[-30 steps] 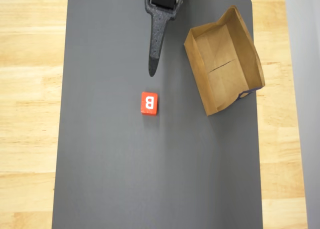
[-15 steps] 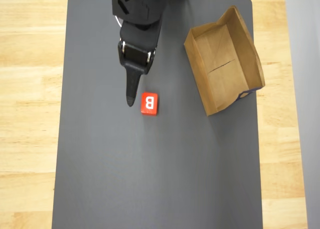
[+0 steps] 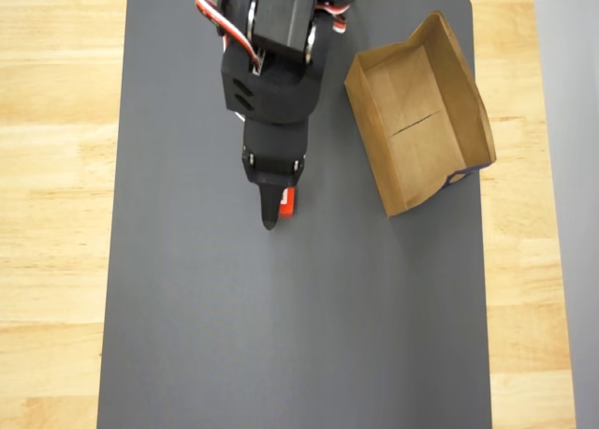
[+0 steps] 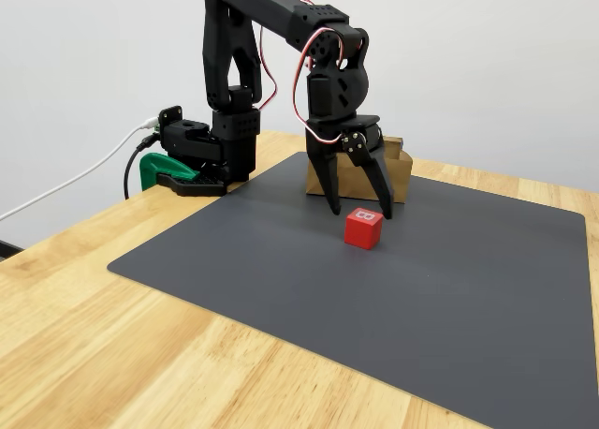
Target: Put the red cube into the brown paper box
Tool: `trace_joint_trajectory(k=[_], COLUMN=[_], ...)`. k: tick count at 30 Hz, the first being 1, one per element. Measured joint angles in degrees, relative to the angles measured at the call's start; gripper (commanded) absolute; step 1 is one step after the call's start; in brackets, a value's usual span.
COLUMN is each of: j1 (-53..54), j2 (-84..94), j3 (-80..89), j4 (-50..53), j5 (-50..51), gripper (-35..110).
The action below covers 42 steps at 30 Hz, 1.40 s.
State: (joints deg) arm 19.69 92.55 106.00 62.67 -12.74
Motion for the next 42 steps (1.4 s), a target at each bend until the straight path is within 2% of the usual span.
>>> trace_joint_trajectory(k=[17, 21, 24, 28, 35, 42], j1=[-0.7, -0.7, -0.88, -1.41, -1.58, -0.79], j2=[-13.45, -15.64, -18.11, -18.9, -17.23, -3.52], j3=[-10.9, -13.89, -15.38, -16.35, -14.94, -5.71], j4=[5.98, 8.44, 9.67, 10.02, 6.15, -0.18], j5=[-2.02, -3.52, -4.13, -4.92, -7.29, -7.91], gripper=[28, 23, 9, 5, 0, 0])
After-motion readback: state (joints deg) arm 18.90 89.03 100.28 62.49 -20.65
